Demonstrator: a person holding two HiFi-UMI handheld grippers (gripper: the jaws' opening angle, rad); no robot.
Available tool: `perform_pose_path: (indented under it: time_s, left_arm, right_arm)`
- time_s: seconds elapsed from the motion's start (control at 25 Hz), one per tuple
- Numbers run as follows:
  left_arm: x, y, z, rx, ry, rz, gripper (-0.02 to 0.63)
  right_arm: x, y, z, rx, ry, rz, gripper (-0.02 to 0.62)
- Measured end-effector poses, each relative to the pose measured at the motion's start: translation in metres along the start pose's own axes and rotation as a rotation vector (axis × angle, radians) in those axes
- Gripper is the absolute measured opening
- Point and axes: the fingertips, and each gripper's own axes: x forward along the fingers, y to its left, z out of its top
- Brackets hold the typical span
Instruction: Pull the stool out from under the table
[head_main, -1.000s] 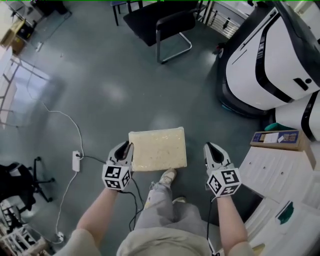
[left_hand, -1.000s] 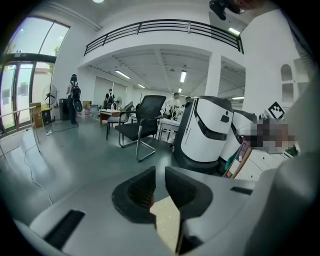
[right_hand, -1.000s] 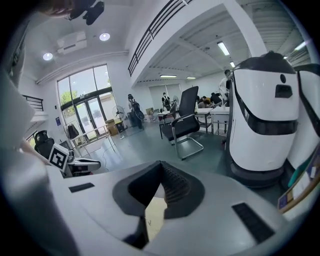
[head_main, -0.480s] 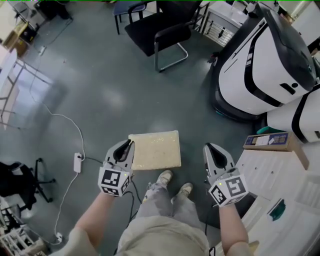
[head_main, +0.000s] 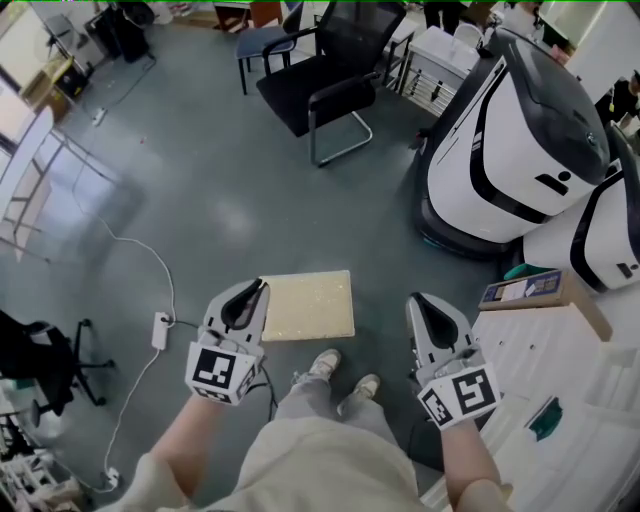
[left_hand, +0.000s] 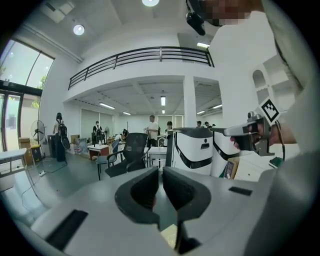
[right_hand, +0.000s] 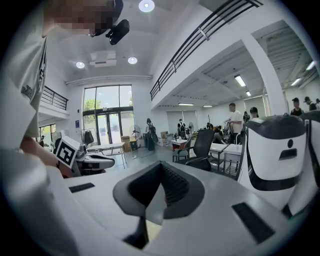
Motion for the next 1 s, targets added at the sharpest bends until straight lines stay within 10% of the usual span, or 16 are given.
perform_pose_path:
  time_s: [1.0]
  left_arm:
    - [-0.108,-0.108,0.138,0.093,-0.252,0.010,0.044]
  right_arm:
    - [-0.129,0.054,0.101,-0.080,-0.247,0.134,0.021]
